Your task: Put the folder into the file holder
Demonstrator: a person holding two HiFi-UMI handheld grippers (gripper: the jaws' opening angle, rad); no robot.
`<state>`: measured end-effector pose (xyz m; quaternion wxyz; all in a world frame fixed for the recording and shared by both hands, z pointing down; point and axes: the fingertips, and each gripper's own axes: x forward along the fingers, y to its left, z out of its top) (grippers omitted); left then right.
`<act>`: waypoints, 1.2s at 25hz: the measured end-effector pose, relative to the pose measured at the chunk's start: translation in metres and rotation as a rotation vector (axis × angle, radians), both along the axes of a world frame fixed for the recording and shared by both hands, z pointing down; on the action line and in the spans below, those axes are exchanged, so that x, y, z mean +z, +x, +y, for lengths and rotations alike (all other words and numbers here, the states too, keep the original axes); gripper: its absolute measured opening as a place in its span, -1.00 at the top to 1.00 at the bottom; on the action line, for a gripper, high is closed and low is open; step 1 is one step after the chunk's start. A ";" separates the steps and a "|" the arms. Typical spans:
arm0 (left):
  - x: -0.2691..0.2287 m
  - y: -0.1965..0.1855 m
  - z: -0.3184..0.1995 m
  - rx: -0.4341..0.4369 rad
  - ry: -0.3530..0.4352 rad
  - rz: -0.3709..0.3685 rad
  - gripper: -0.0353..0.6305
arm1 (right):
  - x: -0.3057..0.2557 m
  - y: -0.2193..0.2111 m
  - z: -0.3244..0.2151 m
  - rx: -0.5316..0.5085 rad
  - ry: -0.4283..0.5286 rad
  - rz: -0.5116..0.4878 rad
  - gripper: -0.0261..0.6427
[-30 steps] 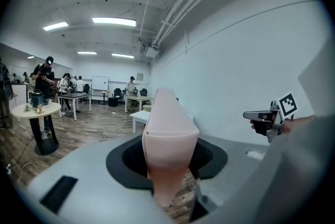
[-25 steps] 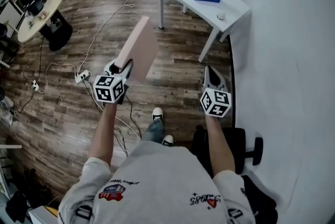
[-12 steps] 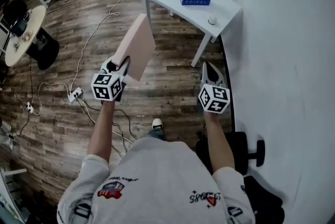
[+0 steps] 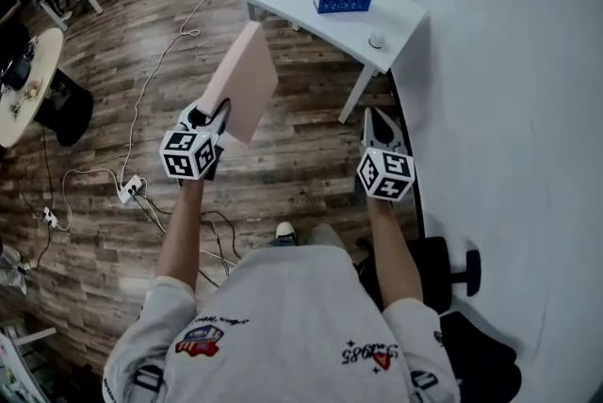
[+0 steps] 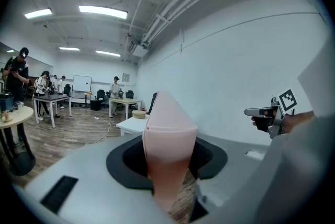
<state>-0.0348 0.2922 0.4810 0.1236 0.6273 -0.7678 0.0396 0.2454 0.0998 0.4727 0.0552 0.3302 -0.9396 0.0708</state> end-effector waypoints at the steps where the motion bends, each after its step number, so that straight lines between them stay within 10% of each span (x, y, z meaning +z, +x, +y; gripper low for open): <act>1: 0.001 -0.005 -0.004 0.003 -0.001 0.001 0.42 | 0.000 -0.003 -0.003 0.007 0.001 0.000 0.92; 19: 0.019 -0.087 -0.125 0.023 -0.021 0.018 0.42 | 0.019 -0.089 -0.125 0.028 -0.031 0.003 0.92; 30: -0.007 -0.163 -0.279 0.018 0.027 -0.021 0.42 | 0.010 -0.154 -0.291 0.045 -0.025 -0.007 0.92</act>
